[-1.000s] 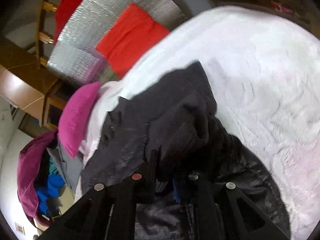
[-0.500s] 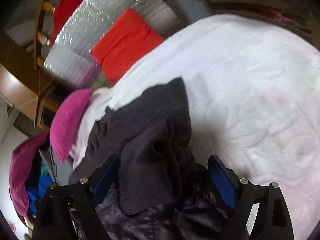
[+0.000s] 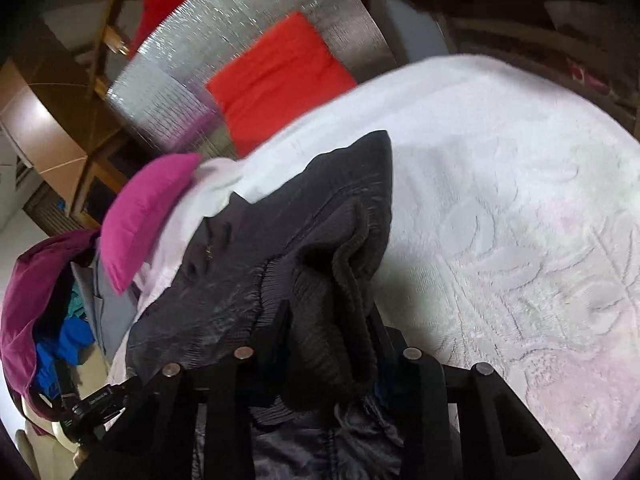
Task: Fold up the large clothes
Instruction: 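Press the folded jacket side flat with the right gripper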
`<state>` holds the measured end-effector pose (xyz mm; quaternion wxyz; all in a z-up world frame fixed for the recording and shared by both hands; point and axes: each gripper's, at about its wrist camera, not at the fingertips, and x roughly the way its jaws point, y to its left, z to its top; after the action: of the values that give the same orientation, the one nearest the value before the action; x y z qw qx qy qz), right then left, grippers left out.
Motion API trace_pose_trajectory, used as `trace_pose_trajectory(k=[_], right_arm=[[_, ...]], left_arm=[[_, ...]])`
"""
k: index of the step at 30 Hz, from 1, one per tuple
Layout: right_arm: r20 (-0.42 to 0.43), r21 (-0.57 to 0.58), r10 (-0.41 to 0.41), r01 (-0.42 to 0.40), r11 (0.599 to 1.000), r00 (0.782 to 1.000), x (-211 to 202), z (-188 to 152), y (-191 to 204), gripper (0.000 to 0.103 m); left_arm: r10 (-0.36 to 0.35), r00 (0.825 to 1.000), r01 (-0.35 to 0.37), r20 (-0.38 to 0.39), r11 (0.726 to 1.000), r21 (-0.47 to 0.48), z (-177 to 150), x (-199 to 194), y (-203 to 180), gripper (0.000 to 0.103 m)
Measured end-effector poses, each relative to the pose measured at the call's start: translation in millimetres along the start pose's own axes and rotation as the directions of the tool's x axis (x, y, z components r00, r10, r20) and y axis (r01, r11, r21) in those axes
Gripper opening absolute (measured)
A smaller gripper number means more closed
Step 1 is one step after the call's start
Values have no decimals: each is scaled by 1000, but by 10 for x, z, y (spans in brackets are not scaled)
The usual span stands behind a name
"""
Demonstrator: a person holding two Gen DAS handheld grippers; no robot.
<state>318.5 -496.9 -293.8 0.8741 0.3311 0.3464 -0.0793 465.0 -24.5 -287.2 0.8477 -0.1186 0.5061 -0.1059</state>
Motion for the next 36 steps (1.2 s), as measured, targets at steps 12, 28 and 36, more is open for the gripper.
trace_pose_trajectory(k=[12, 28, 36], right_arm=[[-101, 130, -6, 20, 991, 995, 201, 44, -312, 59], [-74, 85, -50, 56, 995, 996, 328, -27, -193, 48], [-69, 24, -90, 92, 995, 994, 280, -39, -156, 45]], left_arm=[[66, 998, -66, -4, 998, -10, 14, -19, 41, 64], [169, 985, -171, 25, 980, 101, -63, 19, -94, 65], [254, 962, -270, 105, 941, 202, -149, -39, -319, 65]])
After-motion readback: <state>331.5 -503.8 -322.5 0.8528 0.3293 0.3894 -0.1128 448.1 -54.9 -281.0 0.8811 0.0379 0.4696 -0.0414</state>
